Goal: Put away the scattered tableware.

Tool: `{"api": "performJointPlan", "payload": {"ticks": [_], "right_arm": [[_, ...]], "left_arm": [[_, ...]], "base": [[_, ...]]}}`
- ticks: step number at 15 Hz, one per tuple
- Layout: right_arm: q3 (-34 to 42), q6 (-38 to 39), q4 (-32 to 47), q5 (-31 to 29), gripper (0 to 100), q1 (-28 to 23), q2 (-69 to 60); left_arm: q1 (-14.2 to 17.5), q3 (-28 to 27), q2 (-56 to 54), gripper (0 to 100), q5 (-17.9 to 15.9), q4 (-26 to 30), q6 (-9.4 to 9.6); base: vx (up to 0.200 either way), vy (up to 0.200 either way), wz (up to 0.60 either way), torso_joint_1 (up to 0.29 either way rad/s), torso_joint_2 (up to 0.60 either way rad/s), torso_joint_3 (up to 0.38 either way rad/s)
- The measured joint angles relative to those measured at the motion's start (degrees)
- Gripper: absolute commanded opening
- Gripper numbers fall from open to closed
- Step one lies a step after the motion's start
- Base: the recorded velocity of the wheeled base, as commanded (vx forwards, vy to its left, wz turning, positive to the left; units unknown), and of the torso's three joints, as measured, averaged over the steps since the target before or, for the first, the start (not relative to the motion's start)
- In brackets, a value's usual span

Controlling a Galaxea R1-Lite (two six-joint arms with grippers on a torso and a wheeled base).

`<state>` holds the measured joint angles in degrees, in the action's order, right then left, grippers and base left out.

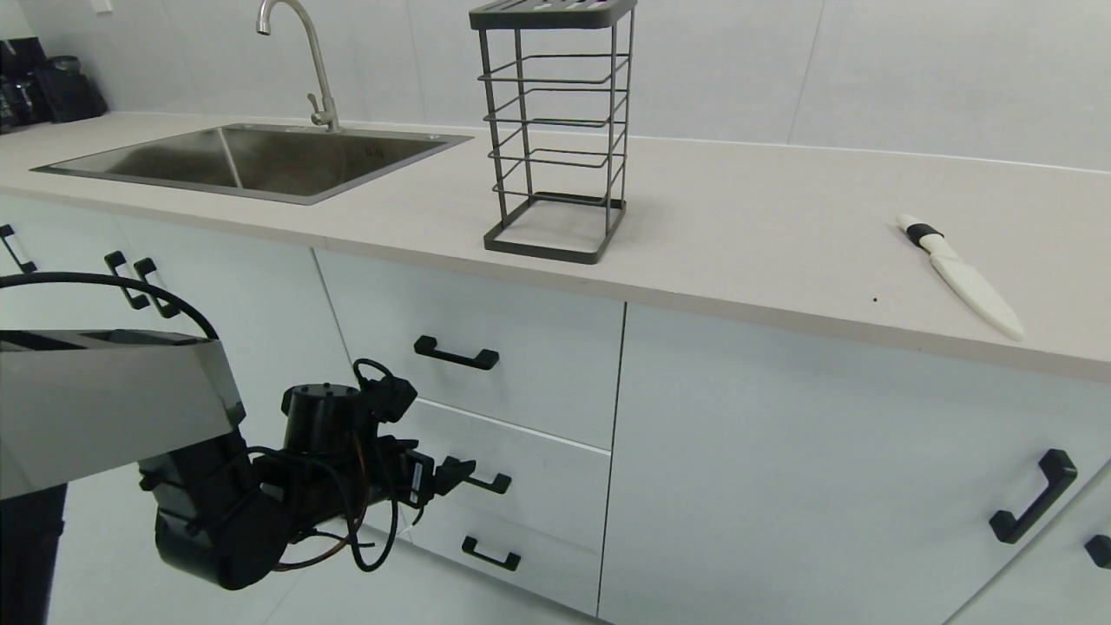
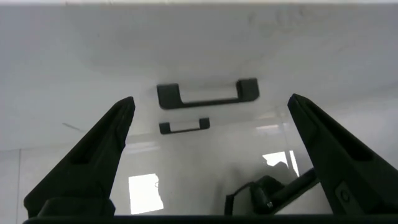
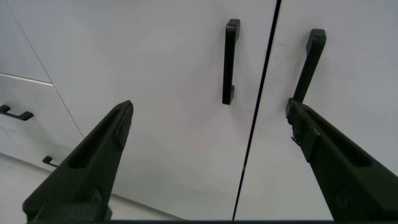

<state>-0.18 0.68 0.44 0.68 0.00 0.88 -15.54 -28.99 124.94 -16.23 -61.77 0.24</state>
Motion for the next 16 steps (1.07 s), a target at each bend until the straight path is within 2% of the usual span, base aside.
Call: {"api": "performJointPlan", "payload": {"ticks": [3,8,11,16], "right_arm": [[0.0,0.0,0.0,0.0,100,0.0,0.0],[0.0,0.0,0.0,0.0,100,0.0,0.0],[0.0,0.0,0.0,0.0,100,0.0,0.0],[0.0,0.0,0.0,0.0,100,0.0,0.0]], "left_arm": [[-0.9,7.7,-7.9,100,1.2,-0.1,-0.98],[-0.9,24.4,-27.5,100,1.9,0.7,-1.44],[0.1,27.9,-39.5,100,2.0,3.5,-1.66],[4.4,28.8,-63.2,100,1.8,8.2,-0.95]], "base": [[0.0,0.0,0.0,0.0,0.0,0.0],[0.0,0.0,0.0,0.0,0.0,0.0],[0.0,0.0,0.0,0.0,0.0,0.0],[0.0,0.0,0.0,0.0,0.0,0.0]]}}
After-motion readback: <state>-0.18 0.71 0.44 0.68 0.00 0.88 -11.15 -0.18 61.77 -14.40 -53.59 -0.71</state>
